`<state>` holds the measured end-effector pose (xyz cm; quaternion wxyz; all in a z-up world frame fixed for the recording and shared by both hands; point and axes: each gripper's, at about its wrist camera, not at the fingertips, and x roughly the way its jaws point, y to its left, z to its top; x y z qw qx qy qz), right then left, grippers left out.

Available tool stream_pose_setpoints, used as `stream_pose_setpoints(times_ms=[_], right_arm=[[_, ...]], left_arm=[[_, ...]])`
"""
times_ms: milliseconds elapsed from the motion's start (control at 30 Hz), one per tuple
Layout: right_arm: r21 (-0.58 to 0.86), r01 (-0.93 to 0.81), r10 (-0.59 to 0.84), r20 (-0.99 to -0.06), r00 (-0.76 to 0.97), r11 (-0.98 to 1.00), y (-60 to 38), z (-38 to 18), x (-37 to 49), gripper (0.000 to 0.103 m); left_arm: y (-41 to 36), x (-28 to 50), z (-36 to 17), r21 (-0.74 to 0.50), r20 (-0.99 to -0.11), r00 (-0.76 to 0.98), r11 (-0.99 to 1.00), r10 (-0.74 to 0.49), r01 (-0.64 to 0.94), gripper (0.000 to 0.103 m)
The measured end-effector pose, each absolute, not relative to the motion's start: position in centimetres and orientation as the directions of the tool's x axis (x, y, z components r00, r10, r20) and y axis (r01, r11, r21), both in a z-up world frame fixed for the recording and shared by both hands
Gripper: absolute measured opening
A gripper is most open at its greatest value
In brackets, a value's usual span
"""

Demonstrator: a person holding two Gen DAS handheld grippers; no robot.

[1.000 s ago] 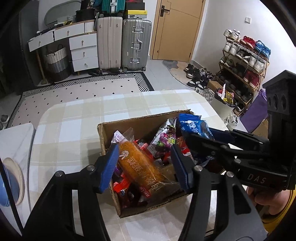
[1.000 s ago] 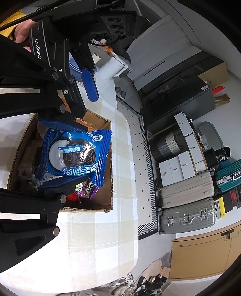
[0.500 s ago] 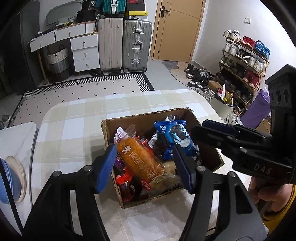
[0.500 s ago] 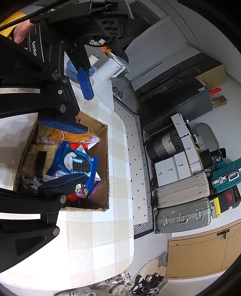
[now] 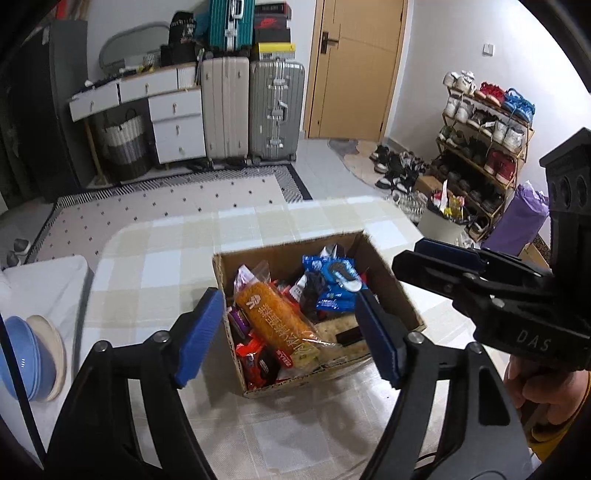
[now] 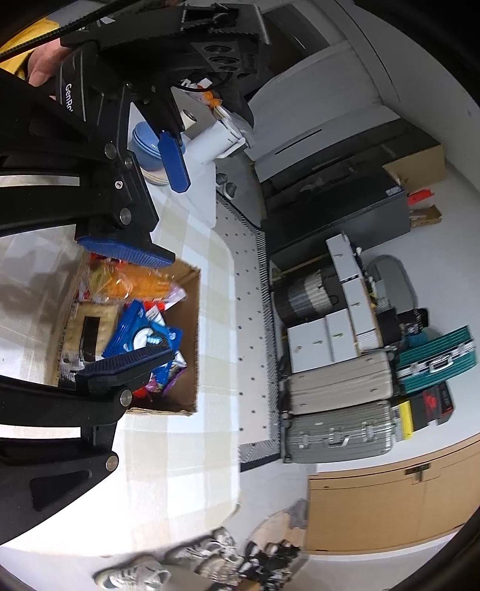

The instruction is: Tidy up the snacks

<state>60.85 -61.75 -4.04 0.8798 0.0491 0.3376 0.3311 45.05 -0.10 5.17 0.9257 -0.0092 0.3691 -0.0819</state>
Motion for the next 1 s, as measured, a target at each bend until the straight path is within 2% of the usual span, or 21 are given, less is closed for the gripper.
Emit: stream_pose_setpoints(times_ms=[100, 233, 300, 367, 433, 500, 567, 700, 833, 1000], right_arm=[[0.278, -0.57, 0.619, -0.525, 0.584, 0.773, -62.1, -1.9, 58.8, 0.05], [0.243, -0.59, 0.625, -0.475, 0.619, 0.77, -62.8, 0.6, 56.2, 0.064], [0.224, -0.605, 0.633, -0.441, 0.636, 0.764, -63.2, 1.8, 54.3, 0.068], [0.197, -0.619, 0.637, -0.413, 0.651, 0.76, -63.6, 3.0, 52.5, 0.082], [0.179, -0.641, 0.653, -0.38, 0.655, 0.747, -64.3, 4.0, 50.4, 0.09], [0.143, -0.652, 0.655, -0.343, 0.673, 0.745, -65.0, 5.0, 48.4, 0.091], [0.115, -0.655, 0.652, -0.322, 0.687, 0.747, -65.7, 5.8, 46.6, 0.097], [0.095, -0.653, 0.652, -0.261, 0.712, 0.751, -67.4, 7.0, 43.0, 0.1], [0.1, -0.645, 0.65, -0.204, 0.732, 0.758, -69.1, 7.7, 39.9, 0.102], [0.116, -0.629, 0.639, -0.185, 0.747, 0.769, -70.6, 6.8, 38.1, 0.102]], left_arm=[[0.0, 43.0, 7.4, -0.06, -0.644, 0.752, 0.99, -0.138, 0.131, 0.078], [0.0, 39.7, 10.6, -0.051, -0.585, 0.801, 0.992, -0.126, 0.119, 0.081], [-0.1, 38.1, 12.2, -0.045, -0.553, 0.825, 0.992, -0.12, 0.114, 0.083], [-0.1, 35.8, 13.7, -0.032, -0.515, 0.85, 0.994, -0.108, 0.107, 0.086], [-0.2, 33.7, 15.1, -0.02, -0.48, 0.872, 0.995, -0.096, 0.098, 0.09], [-0.1, 31.6, 16.4, -0.009, -0.443, 0.893, 0.996, -0.081, 0.086, 0.103], [0.2, 28.8, 17.7, -0.003, -0.384, 0.921, 0.998, -0.061, 0.065, 0.102], [0.6, 23.7, 19.8, 0.013, -0.305, 0.952, 0.999, -0.034, 0.04, 0.102], [1.2, 19.5, 20.8, 0.009, -0.259, 0.966, 0.999, -0.029, 0.033, 0.102], [1.2, 16.0, 20.7, 0.022, -0.228, 0.974, 1.0, -0.011, 0.016, 0.102]])
